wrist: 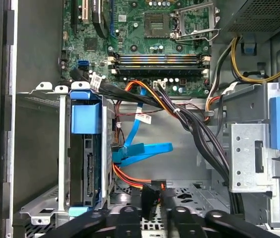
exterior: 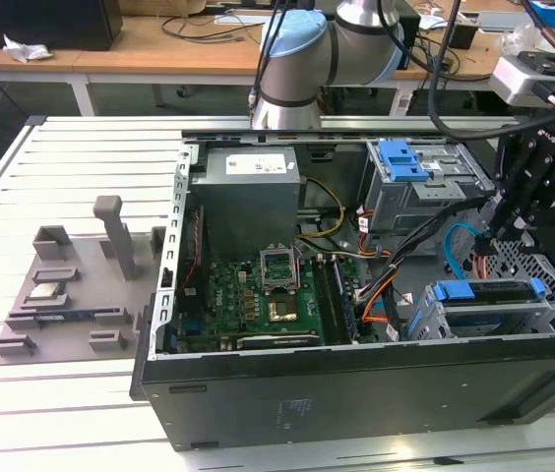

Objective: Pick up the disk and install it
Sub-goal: 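Insert the first disk wire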

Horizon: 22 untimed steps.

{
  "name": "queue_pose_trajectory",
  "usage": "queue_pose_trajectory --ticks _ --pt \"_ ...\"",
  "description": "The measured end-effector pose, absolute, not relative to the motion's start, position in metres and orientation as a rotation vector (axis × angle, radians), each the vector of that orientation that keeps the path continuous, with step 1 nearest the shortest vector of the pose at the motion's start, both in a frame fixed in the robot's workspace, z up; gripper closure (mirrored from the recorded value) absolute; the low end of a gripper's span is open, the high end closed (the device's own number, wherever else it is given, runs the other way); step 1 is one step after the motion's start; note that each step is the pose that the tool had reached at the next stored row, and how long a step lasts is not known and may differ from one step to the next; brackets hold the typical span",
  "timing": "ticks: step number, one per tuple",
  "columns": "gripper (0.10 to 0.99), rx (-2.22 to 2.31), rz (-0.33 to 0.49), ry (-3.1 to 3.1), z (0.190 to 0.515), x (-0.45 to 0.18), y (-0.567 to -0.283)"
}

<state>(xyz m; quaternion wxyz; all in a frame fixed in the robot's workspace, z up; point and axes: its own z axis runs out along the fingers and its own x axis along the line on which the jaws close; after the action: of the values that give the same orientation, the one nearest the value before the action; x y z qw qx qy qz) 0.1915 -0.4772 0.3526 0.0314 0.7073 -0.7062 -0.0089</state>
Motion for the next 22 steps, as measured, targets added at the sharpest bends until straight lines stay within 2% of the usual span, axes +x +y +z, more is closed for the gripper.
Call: queue_pose_trajectory --ticks 1,7,15,22 --pt "0.914 2.178 -0.027 -2.175 0.352 0.192 -0.477" --pt "0.918 2.178 -0.026 -2.175 0.352 0.190 -0.481" --pt "0.918 2.179 -0.026 -2.174 0.351 0.185 -0.525" --pt "0.918 2.179 -0.026 -2.173 0.345 0.184 -0.532"
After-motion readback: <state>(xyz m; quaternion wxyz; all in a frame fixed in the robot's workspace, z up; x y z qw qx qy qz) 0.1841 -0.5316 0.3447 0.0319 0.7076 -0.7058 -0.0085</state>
